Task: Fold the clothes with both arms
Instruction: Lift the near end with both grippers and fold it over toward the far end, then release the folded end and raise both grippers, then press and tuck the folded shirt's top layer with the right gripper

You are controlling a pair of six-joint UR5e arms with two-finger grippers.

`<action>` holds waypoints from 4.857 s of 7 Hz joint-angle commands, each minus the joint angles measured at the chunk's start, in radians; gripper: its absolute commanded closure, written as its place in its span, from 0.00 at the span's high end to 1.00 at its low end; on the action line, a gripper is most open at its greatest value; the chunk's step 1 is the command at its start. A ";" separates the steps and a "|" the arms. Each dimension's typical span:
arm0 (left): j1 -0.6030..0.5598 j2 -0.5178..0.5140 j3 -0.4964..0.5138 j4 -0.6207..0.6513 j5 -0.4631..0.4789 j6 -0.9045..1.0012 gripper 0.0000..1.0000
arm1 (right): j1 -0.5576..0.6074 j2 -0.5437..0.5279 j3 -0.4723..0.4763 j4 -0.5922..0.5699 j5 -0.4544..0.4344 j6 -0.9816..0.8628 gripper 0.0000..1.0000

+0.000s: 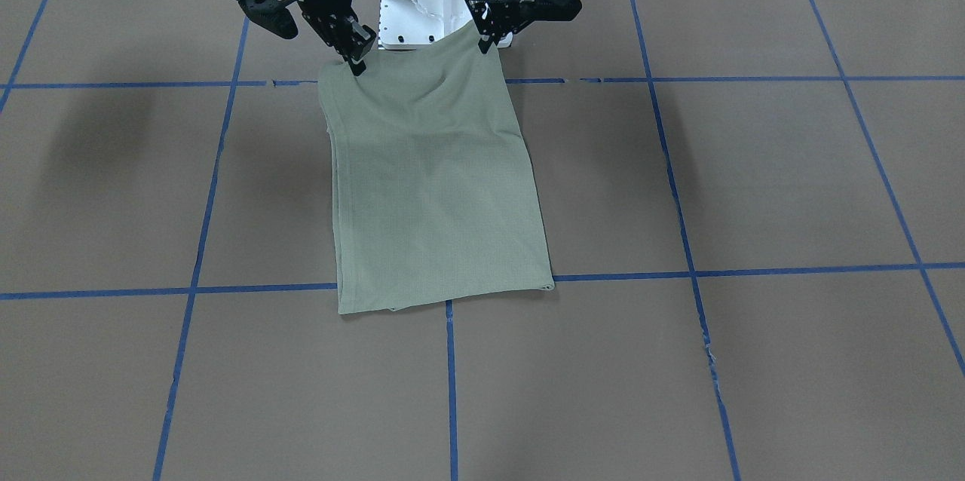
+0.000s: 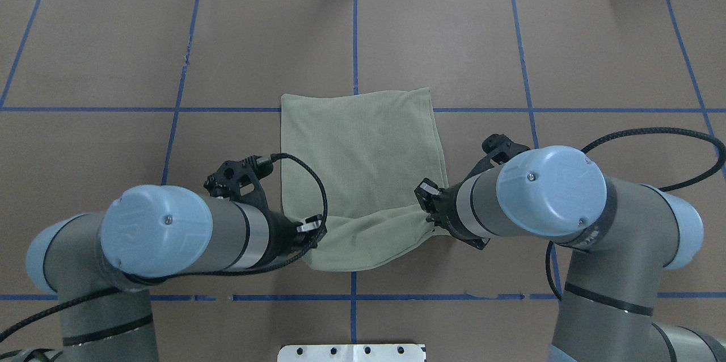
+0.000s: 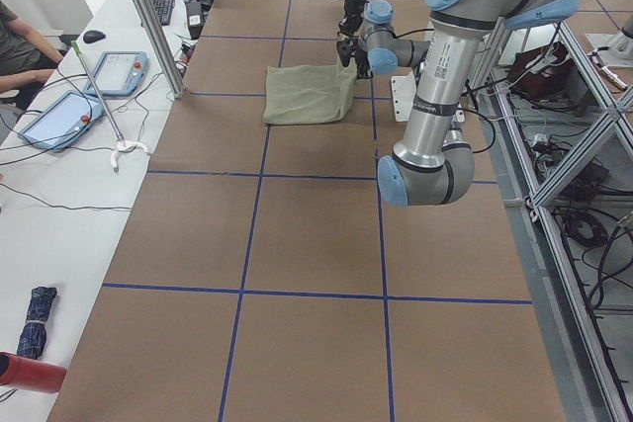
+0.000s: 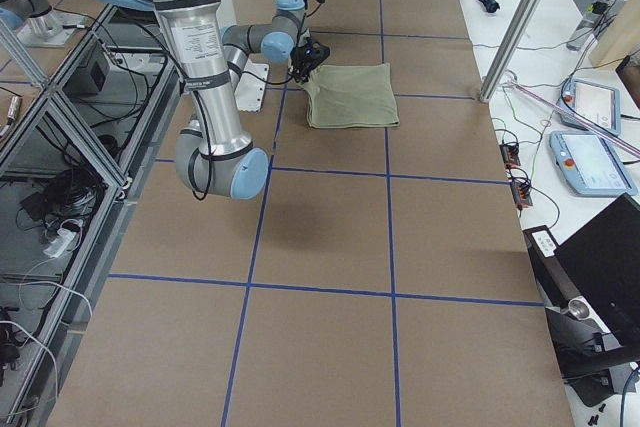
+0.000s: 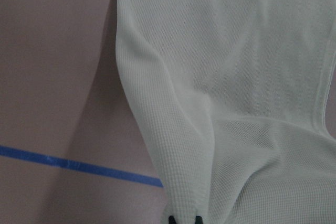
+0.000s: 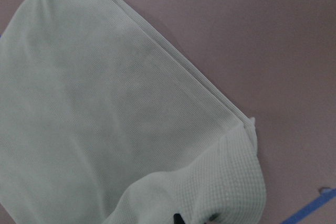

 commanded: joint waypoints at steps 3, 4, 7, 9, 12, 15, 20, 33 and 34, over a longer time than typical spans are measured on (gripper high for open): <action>-0.190 -0.130 0.260 -0.112 -0.004 0.062 0.00 | 0.174 0.073 -0.231 0.212 -0.001 -0.080 0.00; -0.200 -0.130 0.329 -0.178 -0.002 0.062 0.00 | 0.199 0.131 -0.312 0.213 0.003 -0.083 0.00; -0.255 -0.139 0.388 -0.220 -0.002 0.096 0.00 | 0.245 0.219 -0.526 0.338 0.007 -0.079 0.00; -0.304 -0.190 0.489 -0.220 0.004 0.118 0.99 | 0.258 0.242 -0.571 0.347 0.009 -0.085 0.99; -0.402 -0.193 0.535 -0.218 -0.016 0.249 1.00 | 0.297 0.255 -0.626 0.481 0.050 -0.079 1.00; -0.528 -0.153 0.526 -0.208 -0.189 0.478 1.00 | 0.281 0.259 -0.588 0.459 0.105 -0.184 1.00; -0.677 -0.070 0.518 -0.208 -0.286 0.751 1.00 | 0.030 0.319 -0.526 0.175 -0.114 -0.798 1.00; -0.683 -0.056 0.522 -0.209 -0.286 0.751 1.00 | 0.182 0.702 -1.194 0.449 -0.154 -0.875 1.00; -0.684 -0.056 0.522 -0.211 -0.286 0.751 1.00 | 0.201 0.713 -1.218 0.481 -0.152 -0.873 1.00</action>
